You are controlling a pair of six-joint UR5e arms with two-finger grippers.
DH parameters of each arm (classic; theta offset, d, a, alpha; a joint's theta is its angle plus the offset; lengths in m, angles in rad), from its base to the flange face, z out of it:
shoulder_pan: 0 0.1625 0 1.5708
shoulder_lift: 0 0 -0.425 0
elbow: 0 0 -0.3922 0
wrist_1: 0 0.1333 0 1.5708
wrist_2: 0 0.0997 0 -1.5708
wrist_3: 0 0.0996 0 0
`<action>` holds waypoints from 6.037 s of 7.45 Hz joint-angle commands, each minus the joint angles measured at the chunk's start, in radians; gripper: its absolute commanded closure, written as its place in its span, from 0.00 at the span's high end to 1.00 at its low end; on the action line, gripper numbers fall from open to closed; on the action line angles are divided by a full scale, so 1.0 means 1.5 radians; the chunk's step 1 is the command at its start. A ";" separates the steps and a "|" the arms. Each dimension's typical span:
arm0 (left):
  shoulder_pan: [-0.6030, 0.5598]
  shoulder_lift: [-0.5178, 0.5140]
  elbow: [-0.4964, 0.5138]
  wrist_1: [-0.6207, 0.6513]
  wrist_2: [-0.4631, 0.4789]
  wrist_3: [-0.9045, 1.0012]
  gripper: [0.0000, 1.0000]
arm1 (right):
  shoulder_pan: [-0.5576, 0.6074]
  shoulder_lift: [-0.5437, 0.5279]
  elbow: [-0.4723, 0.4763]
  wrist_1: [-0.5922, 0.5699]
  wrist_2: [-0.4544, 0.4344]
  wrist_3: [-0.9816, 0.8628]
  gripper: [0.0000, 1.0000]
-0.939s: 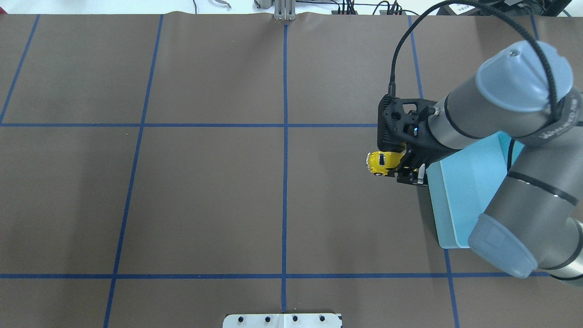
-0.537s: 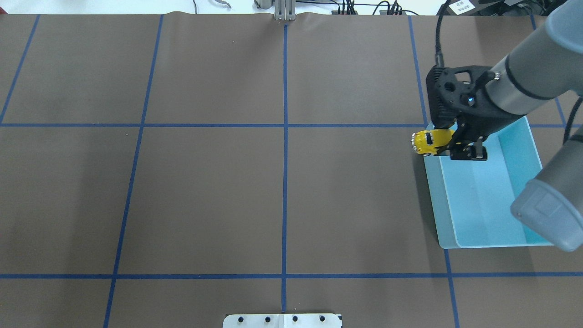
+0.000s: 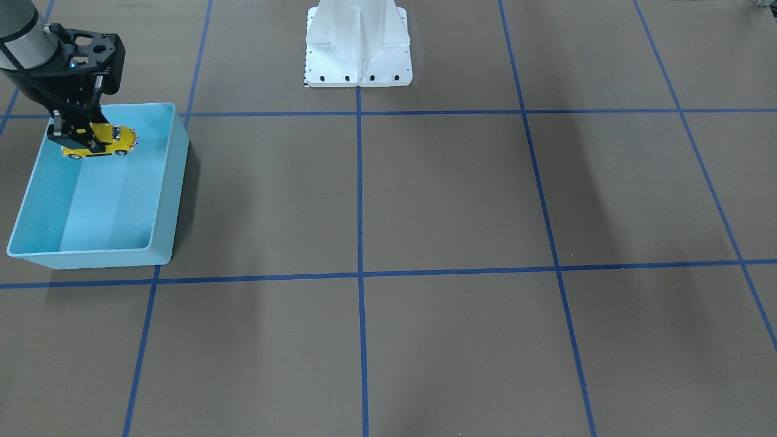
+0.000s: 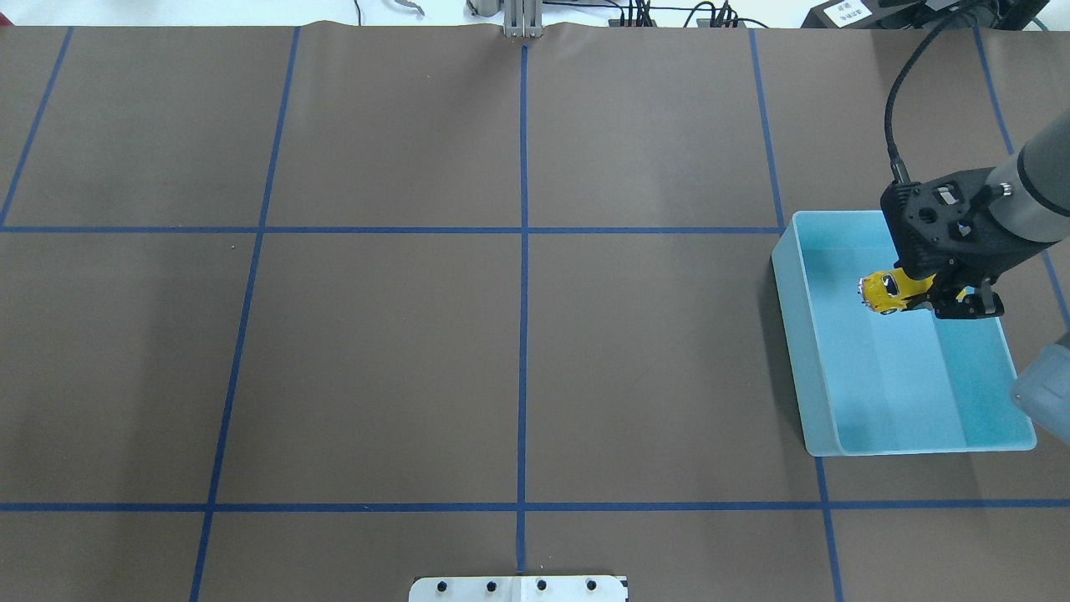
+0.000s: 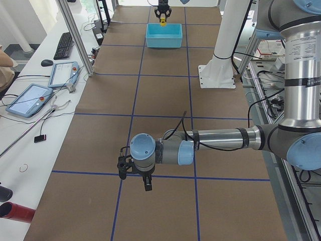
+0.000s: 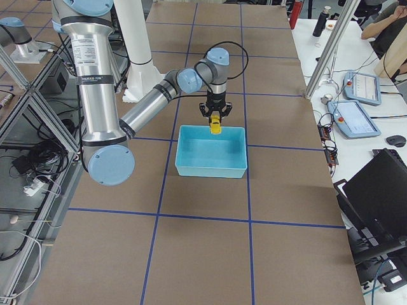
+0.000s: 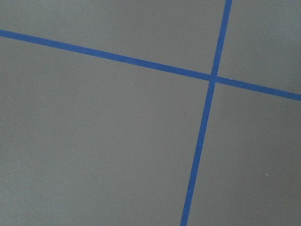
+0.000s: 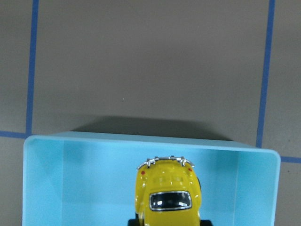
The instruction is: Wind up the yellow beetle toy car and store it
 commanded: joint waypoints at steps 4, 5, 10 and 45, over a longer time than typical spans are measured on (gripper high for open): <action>0.000 0.001 0.000 0.000 0.000 0.000 1.00 | -0.042 -0.057 -0.151 0.270 -0.002 0.112 0.00; 0.000 0.001 0.000 0.000 0.000 0.000 1.00 | -0.059 -0.068 -0.156 0.285 -0.004 0.127 0.00; 0.000 0.000 0.000 0.000 0.000 0.000 1.00 | -0.105 -0.090 -0.178 0.312 -0.024 0.150 0.00; 0.001 -0.002 -0.029 0.000 0.035 0.146 1.00 | 0.411 -0.109 -0.287 0.184 0.137 0.553 1.00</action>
